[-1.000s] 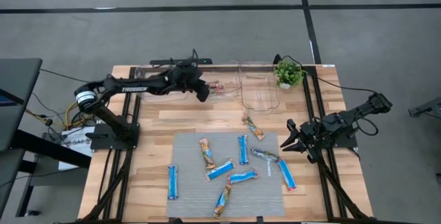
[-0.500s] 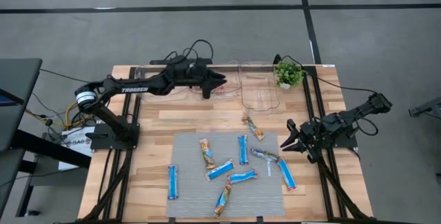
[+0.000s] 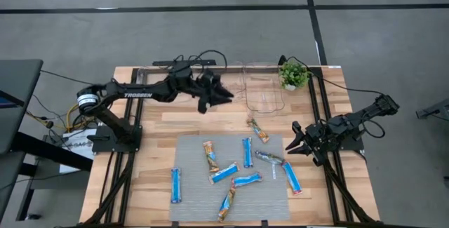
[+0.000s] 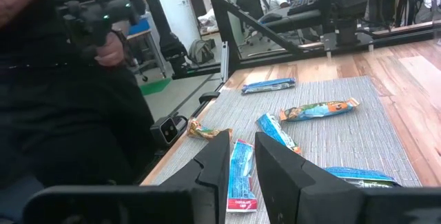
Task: Pick and place Granola Bars by type
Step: Put the yellow granola bar into the right transparent bin
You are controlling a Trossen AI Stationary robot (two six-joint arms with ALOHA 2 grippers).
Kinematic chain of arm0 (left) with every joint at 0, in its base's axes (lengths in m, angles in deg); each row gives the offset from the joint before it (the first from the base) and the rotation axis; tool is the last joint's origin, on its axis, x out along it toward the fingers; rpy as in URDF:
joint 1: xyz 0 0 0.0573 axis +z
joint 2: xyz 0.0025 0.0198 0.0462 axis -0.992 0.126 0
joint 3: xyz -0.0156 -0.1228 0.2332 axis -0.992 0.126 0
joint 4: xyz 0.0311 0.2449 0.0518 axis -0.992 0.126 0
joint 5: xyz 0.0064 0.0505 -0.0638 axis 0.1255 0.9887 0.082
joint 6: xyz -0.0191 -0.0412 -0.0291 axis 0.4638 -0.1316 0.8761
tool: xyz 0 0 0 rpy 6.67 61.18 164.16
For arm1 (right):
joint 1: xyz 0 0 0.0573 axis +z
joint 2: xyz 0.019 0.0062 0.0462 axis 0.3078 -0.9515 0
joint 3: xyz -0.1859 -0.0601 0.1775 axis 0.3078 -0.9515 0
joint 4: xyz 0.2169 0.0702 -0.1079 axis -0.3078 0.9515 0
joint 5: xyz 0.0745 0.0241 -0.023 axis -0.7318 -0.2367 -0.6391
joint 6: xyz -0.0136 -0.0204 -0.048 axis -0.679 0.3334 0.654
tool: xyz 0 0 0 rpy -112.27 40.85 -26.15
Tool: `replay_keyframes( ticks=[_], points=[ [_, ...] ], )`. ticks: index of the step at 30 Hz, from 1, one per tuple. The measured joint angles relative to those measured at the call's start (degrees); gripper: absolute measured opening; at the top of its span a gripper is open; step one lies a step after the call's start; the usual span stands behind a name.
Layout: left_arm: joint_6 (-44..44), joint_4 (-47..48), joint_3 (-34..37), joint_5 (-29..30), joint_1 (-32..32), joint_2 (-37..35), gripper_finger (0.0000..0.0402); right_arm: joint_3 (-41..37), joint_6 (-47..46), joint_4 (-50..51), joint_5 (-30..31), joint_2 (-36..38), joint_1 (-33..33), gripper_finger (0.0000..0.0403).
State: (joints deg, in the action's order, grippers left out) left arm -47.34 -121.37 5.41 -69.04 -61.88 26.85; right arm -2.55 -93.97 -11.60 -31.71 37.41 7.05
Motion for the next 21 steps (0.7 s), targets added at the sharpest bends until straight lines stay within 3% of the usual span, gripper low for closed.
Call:
replay_keyframes(
  ticks=[5, 13, 16, 21],
  points=[
    [-5.5, 4.9, 0.0, -1.8, -5.7, -0.1, 0.0137, 0.0, 0.0, 0.0, 0.0, 0.0, 0.0, 0.0062],
    [-19.5, 22.4, 0.0, -1.5, -17.0, -0.1, 0.0137, 0.0, 0.0, 0.0, 0.0, 0.0, 0.0, 0.0062],
    [-25.5, 30.4, 0.0, 1.6, -21.5, -0.5, 0.0137, 0.0, 0.0, 0.0, 0.0, 0.0, 0.0, 0.0062],
    [-36.9, 43.8, 0.0, 11.9, -28.3, -2.0, 0.0137, 0.0, 0.0, 0.0, 0.0, 0.0, 0.0, 0.0062]
  ],
)
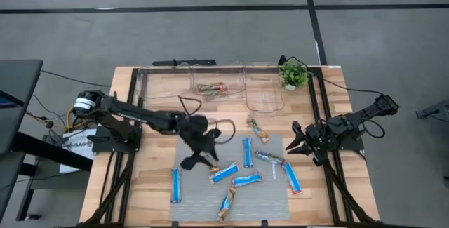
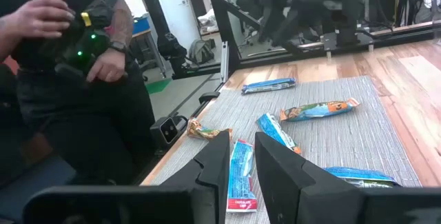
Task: Pick and place Granola Bars by type
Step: Put the yellow granola bar into the right transparent bin
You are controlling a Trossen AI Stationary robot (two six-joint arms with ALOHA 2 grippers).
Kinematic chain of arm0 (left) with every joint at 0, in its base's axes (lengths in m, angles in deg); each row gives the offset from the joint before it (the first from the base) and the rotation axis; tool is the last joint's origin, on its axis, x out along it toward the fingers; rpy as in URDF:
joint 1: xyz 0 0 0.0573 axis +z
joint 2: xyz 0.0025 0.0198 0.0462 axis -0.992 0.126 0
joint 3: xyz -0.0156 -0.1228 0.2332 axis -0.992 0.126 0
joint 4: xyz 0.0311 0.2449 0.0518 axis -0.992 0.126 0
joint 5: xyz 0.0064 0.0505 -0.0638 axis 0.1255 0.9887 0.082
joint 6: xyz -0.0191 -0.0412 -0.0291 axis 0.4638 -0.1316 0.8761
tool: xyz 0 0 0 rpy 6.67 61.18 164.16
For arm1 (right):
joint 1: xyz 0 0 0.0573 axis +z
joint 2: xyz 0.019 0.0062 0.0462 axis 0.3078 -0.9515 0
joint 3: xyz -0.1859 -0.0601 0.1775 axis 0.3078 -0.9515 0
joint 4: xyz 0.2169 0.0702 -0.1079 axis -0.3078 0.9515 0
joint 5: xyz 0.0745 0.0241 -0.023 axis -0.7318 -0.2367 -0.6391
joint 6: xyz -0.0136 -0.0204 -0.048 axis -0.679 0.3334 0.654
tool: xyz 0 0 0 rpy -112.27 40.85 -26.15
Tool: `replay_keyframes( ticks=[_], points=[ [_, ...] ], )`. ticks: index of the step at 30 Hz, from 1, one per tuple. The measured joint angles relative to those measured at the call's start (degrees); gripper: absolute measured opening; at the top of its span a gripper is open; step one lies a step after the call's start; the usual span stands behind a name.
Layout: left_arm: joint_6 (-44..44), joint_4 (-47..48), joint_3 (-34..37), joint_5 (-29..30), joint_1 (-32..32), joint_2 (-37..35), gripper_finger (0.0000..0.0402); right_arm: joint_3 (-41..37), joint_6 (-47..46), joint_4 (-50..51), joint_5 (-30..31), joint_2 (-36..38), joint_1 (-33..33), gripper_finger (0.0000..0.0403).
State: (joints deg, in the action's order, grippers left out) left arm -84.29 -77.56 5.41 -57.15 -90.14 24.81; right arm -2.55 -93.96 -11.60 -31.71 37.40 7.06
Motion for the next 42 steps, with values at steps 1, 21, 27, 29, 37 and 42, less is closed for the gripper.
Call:
replay_keyframes(
  ticks=[1, 21, 27, 29, 37, 42],
  points=[
    [-1.9, 2.3, 0.0, 2.4, -1.1, -0.3, 0.0137, 0.0, 0.0, 0.0, 0.0, 0.0, 0.0, 0.0062],
    [-24.2, 23.7, 0.0, 36.5, -10.3, -1.2, 0.0137, 0.0, 0.0, 0.0, 0.0, 0.0, 0.0, 0.0062],
    [-24.2, 22.4, 0.0, 37.0, -10.3, 0.1, 0.0137, 0.0, 0.0, 0.0, 0.0, 0.0, 0.0, 0.0062],
    [-25.0, 19.9, 0.0, 37.4, -10.3, 1.8, 0.0137, 0.0, 0.0, 0.0, 0.0, 0.0, 0.0, 0.0062],
    [-27.9, 14.1, 0.0, 39.9, -10.3, 8.4, 0.0137, 0.0, 0.0, 0.0, 0.0, -0.3, 0.0, 0.0062],
    [-28.0, 11.3, 0.0, 39.9, -10.3, 12.5, 0.0137, 0.0, 0.0, 0.0, 0.0, -0.3, 0.0, 0.0062]
  ],
)
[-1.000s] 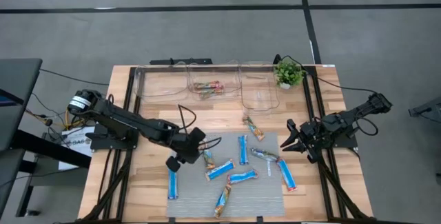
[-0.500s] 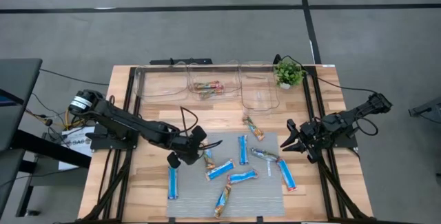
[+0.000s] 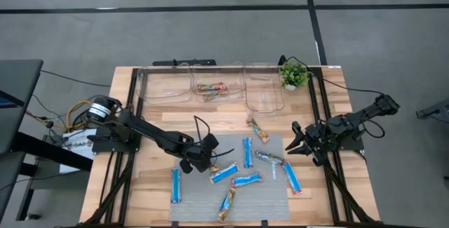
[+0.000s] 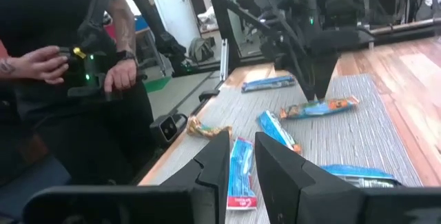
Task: Pick and place Granola Bars by type
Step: Put the yellow granola bar into the right transparent bin
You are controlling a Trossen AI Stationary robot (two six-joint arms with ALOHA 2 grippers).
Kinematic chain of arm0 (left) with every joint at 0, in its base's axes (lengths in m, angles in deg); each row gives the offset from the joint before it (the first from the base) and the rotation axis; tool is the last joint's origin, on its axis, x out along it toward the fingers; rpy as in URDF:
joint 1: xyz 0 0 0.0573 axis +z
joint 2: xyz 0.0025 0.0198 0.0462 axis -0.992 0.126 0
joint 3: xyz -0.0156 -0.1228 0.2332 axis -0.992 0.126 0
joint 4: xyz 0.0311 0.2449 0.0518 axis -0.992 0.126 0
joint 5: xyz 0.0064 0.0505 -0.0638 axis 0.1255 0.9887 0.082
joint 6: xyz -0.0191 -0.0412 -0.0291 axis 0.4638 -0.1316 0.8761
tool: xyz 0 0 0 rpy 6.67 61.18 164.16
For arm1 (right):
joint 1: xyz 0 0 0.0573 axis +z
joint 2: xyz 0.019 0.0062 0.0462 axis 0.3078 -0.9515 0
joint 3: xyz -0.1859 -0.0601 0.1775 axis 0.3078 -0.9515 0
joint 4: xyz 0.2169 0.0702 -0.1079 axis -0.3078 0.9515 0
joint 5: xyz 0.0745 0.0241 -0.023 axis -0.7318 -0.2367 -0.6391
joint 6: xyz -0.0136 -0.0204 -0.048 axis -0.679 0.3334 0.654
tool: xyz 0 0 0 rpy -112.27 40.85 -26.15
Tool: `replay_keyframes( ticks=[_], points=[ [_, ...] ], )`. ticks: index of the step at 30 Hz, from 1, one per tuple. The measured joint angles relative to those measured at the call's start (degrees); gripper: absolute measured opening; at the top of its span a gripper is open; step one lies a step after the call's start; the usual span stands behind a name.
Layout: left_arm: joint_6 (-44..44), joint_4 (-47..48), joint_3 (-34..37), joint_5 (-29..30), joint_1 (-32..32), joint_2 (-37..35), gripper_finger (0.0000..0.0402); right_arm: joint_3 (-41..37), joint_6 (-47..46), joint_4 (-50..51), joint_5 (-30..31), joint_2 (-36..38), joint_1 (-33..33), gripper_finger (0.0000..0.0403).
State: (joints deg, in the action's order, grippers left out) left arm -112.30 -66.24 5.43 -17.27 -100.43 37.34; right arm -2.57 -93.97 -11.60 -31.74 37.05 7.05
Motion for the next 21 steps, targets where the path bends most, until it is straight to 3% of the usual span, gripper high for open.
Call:
replay_keyframes(
  ticks=[13, 21],
  points=[
    [-2.4, -5.1, 0.0, -0.1, 0.8, 2.8, 0.0136, 0.0, 0.0, 0.0, 0.0, 0.0, 0.0, 0.0062],
    [-2.6, -4.7, 0.0, -2.6, 0.8, 2.8, 0.0084, 0.0, 0.0, 0.0, 0.0, 0.0, 0.0, 0.0062]
  ],
)
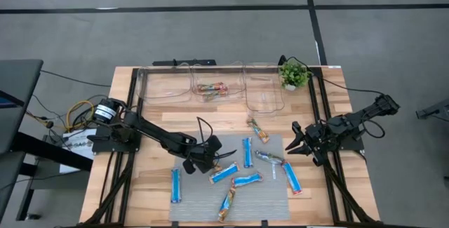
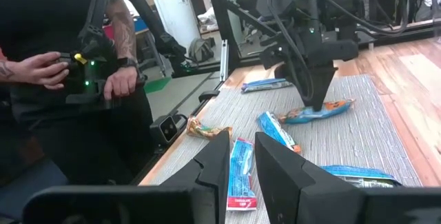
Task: Pick and place Granola Bars by type
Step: Put the yellow granola bar into the right transparent bin
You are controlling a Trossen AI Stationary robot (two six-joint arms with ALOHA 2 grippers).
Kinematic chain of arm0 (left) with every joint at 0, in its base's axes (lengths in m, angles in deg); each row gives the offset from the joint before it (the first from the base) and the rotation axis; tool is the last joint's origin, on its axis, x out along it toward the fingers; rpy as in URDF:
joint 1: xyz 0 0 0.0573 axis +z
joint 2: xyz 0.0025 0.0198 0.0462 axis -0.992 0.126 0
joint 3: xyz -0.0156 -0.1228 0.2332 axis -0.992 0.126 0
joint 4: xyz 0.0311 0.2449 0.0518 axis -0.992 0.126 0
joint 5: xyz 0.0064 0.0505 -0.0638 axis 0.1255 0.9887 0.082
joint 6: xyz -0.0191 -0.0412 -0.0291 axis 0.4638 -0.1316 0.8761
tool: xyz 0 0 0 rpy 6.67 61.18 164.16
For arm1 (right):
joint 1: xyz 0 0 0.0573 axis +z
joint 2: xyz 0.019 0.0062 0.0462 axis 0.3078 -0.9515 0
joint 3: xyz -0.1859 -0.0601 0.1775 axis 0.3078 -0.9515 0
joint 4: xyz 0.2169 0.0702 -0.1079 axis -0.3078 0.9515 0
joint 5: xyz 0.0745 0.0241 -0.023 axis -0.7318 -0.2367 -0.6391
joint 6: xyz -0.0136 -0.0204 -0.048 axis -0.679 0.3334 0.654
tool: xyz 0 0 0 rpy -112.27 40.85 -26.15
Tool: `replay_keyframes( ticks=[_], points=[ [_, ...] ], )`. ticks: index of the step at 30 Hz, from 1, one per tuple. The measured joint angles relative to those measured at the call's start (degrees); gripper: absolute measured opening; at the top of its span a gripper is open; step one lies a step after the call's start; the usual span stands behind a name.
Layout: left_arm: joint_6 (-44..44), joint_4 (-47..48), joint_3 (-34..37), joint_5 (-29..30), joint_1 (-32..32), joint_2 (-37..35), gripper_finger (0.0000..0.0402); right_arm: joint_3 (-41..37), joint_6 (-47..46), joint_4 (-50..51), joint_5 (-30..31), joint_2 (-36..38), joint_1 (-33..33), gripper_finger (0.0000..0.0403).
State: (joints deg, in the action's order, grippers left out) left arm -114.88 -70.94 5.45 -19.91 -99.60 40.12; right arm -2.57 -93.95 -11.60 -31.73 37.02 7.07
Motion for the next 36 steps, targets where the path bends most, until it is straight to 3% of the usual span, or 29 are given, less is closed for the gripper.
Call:
replay_keyframes(
  ticks=[9, 17, 27, 36],
  points=[
    [2.3, 0.0, 0.0, 0.2, 0.0, 0.0, 0.0037, 0.0, 0.0, 0.0, 0.0, 0.0, 0.0, 0.0062],
    [10.8, 0.1, 0.0, 1.0, 0.1, -1.6, 0.0034, 0.0, 0.0, 0.0, 0.0, 0.0, 0.0, 0.0062],
    [24.1, -2.7, 0.0, -1.2, 4.1, -8.6, 0.0034, 0.0, 0.0, 0.0, 0.0, 0.0, 0.0, 0.0062],
    [20.4, 0.1, 0.0, -4.7, 4.5, -10.9, 0.0034, 0.0, 0.0, 0.0, 0.0, 0.0, 0.0, 0.0062]
  ],
)
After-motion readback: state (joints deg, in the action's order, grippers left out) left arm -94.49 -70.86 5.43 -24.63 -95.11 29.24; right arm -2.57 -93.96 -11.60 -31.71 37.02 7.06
